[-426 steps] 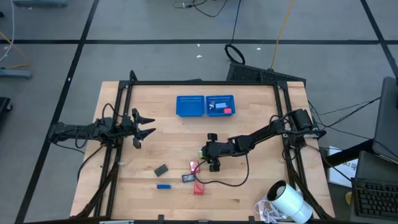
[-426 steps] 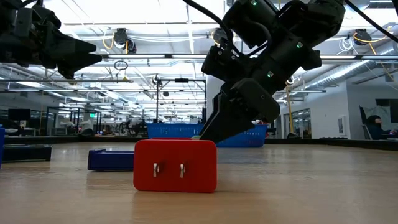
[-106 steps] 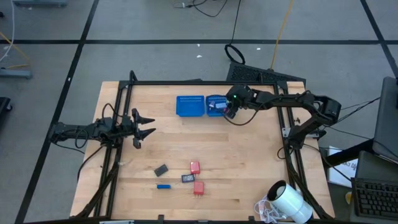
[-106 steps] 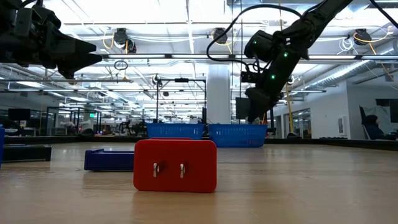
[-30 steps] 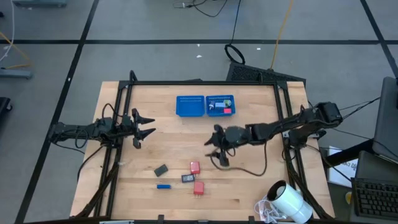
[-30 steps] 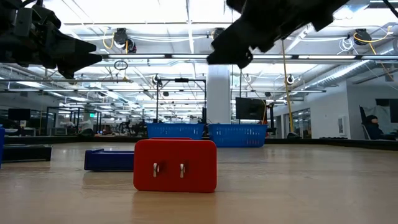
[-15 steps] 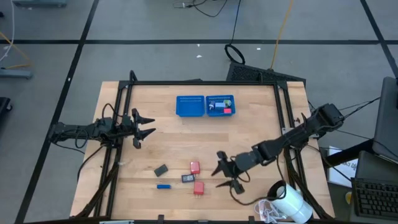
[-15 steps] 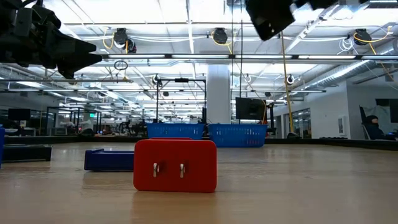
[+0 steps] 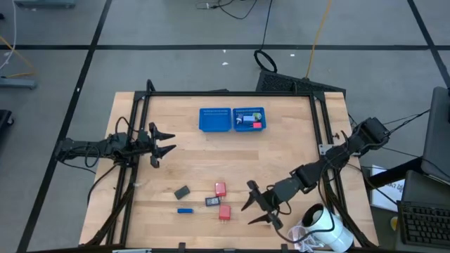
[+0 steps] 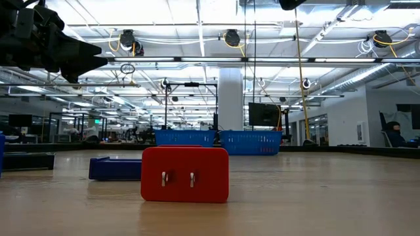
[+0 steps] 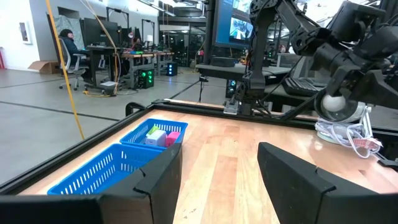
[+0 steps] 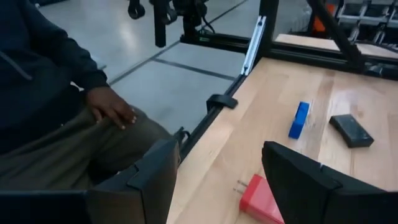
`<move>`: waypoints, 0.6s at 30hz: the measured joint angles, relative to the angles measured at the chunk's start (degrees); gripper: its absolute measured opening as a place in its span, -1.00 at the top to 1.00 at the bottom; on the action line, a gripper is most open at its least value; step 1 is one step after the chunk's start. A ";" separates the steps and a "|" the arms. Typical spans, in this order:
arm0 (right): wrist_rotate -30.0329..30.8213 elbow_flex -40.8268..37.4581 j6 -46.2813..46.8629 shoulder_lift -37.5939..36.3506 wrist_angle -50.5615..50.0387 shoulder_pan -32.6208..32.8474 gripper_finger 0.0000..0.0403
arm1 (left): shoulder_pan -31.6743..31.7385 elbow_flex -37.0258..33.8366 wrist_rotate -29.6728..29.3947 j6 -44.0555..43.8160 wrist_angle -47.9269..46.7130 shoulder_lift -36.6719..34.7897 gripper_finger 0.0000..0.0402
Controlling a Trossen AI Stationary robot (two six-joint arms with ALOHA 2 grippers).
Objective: Pick & Place Office items
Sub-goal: Put the top red charger adapter into the right blue bin
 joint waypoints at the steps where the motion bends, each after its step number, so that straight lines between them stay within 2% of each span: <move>1: 0.11 0.01 -0.01 0.00 0.06 -0.02 -0.11 | 0.00 0.02 0.00 0.00 0.00 0.00 -0.07; 8: 6.26 0.01 -1.07 0.00 -0.69 -0.13 -0.11 | 0.00 0.02 0.00 0.00 0.00 0.00 -0.07; 18: 6.73 0.01 -1.07 0.00 -0.46 -0.15 -0.11 | 0.00 0.02 0.00 0.00 0.00 0.01 -0.07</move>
